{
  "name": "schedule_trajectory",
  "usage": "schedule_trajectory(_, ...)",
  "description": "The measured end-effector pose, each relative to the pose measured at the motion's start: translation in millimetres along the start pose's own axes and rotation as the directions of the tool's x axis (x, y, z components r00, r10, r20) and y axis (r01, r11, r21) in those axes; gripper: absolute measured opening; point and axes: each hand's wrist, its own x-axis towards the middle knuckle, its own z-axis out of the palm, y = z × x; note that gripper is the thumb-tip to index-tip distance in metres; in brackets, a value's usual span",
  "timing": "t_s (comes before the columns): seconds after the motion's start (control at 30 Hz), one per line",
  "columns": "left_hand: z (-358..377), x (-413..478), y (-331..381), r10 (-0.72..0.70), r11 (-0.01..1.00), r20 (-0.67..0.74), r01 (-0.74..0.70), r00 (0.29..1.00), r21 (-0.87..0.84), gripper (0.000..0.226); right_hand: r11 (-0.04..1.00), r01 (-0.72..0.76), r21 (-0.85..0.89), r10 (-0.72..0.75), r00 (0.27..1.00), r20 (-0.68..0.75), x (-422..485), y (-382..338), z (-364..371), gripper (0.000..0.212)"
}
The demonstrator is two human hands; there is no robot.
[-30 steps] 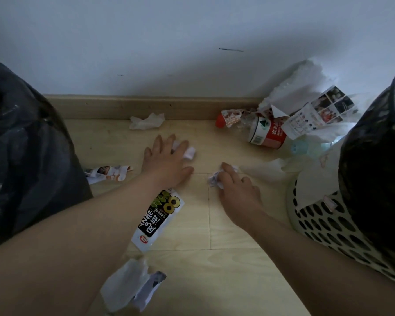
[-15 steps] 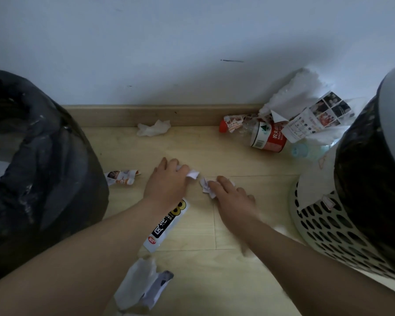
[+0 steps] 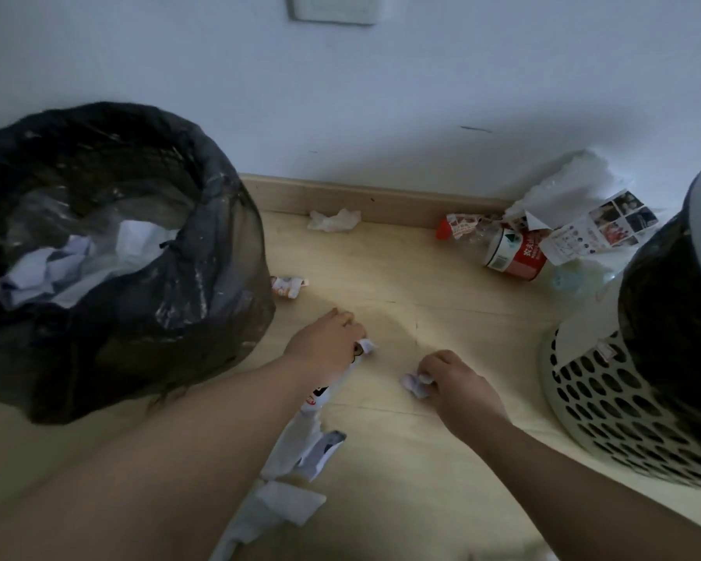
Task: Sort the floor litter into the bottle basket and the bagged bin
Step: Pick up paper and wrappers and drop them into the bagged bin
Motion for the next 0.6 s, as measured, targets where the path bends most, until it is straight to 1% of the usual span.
schedule_trajectory(0.03,-0.7,-2.6,-0.8,-0.002,0.999,0.018,0.002,1.0,-0.038,0.036,0.999,-0.03,-0.024,0.03,0.999,0.025,-2.2,1.0,-1.7,0.007)
schedule_trajectory(0.1,-3.1,-12.2,0.3,-0.005,0.998,0.054,0.008,0.999,-0.056,0.035,0.995,-0.08,-0.061,0.084,0.995,0.057,-5.8,2.0,-4.1,0.008)
schedule_trajectory(0.17,-6.7,-25.1,2.4,-0.031,0.997,0.054,0.035,0.998,-0.069,0.034,0.991,-0.132,-0.03,0.133,0.99,0.047,-7.2,1.0,-7.9,0.01)
schedule_trajectory(0.27,-10.1,-41.8,4.3,-0.051,0.998,-0.04,0.049,0.998,-0.041,0.034,0.984,-0.167,0.053,0.167,0.986,0.009,-8.9,-6.6,-18.2,0.01)
schedule_trajectory(0.33,-15.1,-51.2,7.4,-0.042,0.999,-0.127,0.041,0.991,-0.007,0.033,0.981,-0.162,0.103,0.164,0.986,-0.013,-7.8,-12.0,-24.9,0.014)
schedule_trajectory(0.37,-16.4,-56.0,8.7,-0.01,1.0,-0.173,0.01,0.985,-0.003,0.034,0.982,-0.153,0.11,0.156,0.988,-0.019,-7.7,-14.7,-27.2,0.014)
schedule_trajectory(0.43,-16.2,-67.3,11.0,0.14,0.988,-0.268,-0.152,0.953,-0.023,0.041,0.983,-0.152,0.102,0.153,0.988,-0.002,-9.4,-20.9,-31.5,0.015)
schedule_trajectory(0.47,-14.4,-75.1,11.1,0.232,0.971,-0.247,-0.24,0.941,-0.004,0.047,0.984,-0.146,0.098,0.146,0.989,0.013,-10.4,-22.8,-32.3,0.015)
schedule_trajectory(0.5,-10.7,-83.3,10.1,0.324,0.946,-0.192,-0.315,0.927,0.078,0.051,0.986,-0.141,0.09,0.139,0.99,0.031,-12.0,-24.3,-32.6,0.016)
schedule_trajectory(0.57,-0.7,-97.4,10.1,0.429,0.884,-0.086,-0.398,0.899,0.244,0.04,0.991,-0.127,0.044,0.124,0.99,0.066,-15.5,-26.8,-32.2,0.015)
schedule_trajectory(0.6,3.6,-103.7,11.7,0.437,0.868,0.014,-0.426,0.899,0.255,0.038,0.992,-0.121,0.019,0.119,0.99,0.081,-17.6,-27.7,-32.3,0.012)
